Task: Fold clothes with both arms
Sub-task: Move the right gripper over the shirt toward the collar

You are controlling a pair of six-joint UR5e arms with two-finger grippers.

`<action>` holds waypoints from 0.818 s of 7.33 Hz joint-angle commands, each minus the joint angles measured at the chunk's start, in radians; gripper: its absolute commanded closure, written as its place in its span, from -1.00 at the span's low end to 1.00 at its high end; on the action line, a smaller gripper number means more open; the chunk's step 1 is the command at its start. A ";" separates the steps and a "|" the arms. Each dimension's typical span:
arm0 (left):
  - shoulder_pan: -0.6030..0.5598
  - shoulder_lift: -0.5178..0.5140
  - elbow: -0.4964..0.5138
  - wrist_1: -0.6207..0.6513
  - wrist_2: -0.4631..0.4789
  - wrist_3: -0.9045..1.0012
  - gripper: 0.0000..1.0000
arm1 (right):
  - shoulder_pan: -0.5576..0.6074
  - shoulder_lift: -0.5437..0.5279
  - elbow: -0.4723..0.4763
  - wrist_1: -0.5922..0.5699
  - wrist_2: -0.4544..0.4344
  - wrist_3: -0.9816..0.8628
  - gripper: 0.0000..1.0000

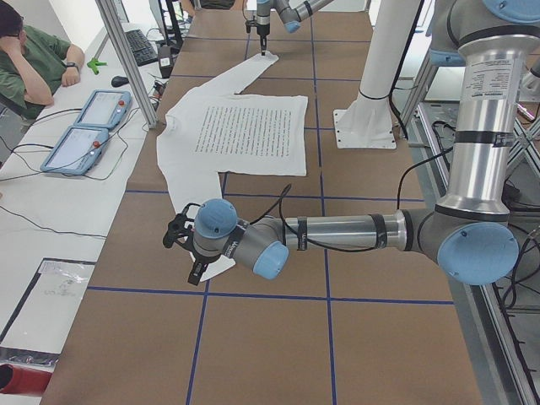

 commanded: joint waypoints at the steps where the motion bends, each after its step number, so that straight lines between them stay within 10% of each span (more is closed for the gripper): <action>1: 0.000 0.007 -0.001 0.000 -0.002 -0.001 -0.99 | -0.001 -0.003 0.103 0.000 0.021 0.067 1.00; 3: 0.000 0.007 0.003 0.000 -0.002 -0.001 -0.99 | 0.020 0.073 0.153 -0.002 0.192 0.138 1.00; 6: 0.000 0.009 0.000 -0.005 -0.002 -0.002 -0.99 | 0.019 0.402 0.101 -0.038 0.204 0.550 1.00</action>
